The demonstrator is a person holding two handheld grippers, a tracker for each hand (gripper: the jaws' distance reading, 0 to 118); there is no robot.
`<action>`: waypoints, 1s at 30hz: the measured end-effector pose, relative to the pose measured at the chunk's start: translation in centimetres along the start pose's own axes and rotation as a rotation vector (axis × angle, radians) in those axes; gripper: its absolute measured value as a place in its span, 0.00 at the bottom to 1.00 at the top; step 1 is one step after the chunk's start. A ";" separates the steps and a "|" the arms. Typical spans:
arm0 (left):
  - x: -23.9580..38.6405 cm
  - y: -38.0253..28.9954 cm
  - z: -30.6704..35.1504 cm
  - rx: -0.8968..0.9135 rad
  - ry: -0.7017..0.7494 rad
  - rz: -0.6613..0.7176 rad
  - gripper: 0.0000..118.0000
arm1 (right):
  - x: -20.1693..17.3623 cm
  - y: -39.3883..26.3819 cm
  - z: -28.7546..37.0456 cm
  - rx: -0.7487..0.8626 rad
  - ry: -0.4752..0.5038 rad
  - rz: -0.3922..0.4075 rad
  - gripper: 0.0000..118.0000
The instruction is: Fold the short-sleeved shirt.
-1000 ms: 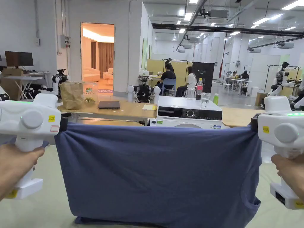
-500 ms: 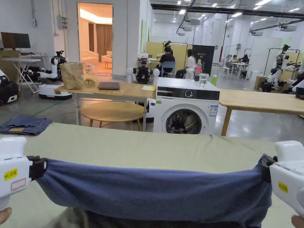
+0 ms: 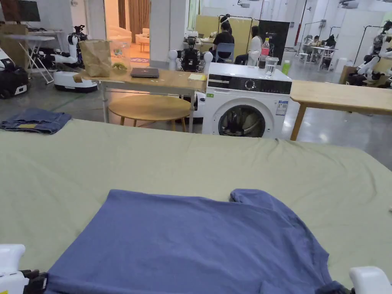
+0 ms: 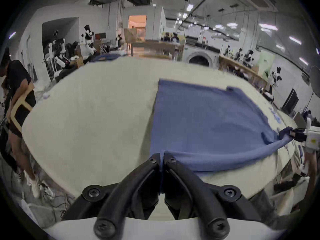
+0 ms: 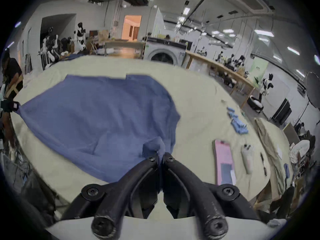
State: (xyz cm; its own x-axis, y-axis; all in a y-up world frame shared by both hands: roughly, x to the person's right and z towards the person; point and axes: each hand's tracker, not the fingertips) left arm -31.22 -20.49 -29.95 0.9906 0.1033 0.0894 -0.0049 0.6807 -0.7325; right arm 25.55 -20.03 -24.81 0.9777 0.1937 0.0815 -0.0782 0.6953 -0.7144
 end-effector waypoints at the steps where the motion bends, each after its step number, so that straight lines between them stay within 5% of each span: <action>1: -0.2 -0.7 -0.9 -0.045 0.008 -0.006 0.00 | 0.1 -0.7 -0.9 -0.032 0.012 -0.004 0.02; 13: -1.1 -1.8 -6.1 -0.210 0.018 -0.051 0.00 | -0.4 -3.5 -5.9 -0.171 0.022 -0.020 0.05; 15: -1.2 -1.1 -6.0 -0.224 0.016 -0.037 0.00 | -0.6 -2.8 -5.7 -0.176 -0.022 -0.016 0.17; 16: -1.1 -0.7 -5.8 -0.224 0.013 -0.030 0.06 | -0.8 -2.3 -5.0 -0.165 -0.056 -0.001 0.33; 18: -0.4 0.1 -4.7 -0.185 0.032 -0.028 0.20 | -0.7 -1.1 -3.7 -0.091 -0.068 -0.009 0.47; 21: 1.0 1.9 -3.1 -0.043 0.003 -0.041 0.30 | -0.7 1.5 -1.4 0.022 -0.044 -0.093 0.47; 30: 7.9 6.4 0.6 0.364 -0.066 -0.062 0.30 | -4.2 6.5 2.0 0.408 -0.012 -0.252 0.46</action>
State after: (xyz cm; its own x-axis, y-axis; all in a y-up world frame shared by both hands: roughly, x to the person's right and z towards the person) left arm -23.51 -14.86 -33.48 0.9797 0.0919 0.1781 -0.0048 0.8992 -0.4375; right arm 20.50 -14.88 -28.42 0.9738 -0.0098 0.2270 0.0887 0.9361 -0.3402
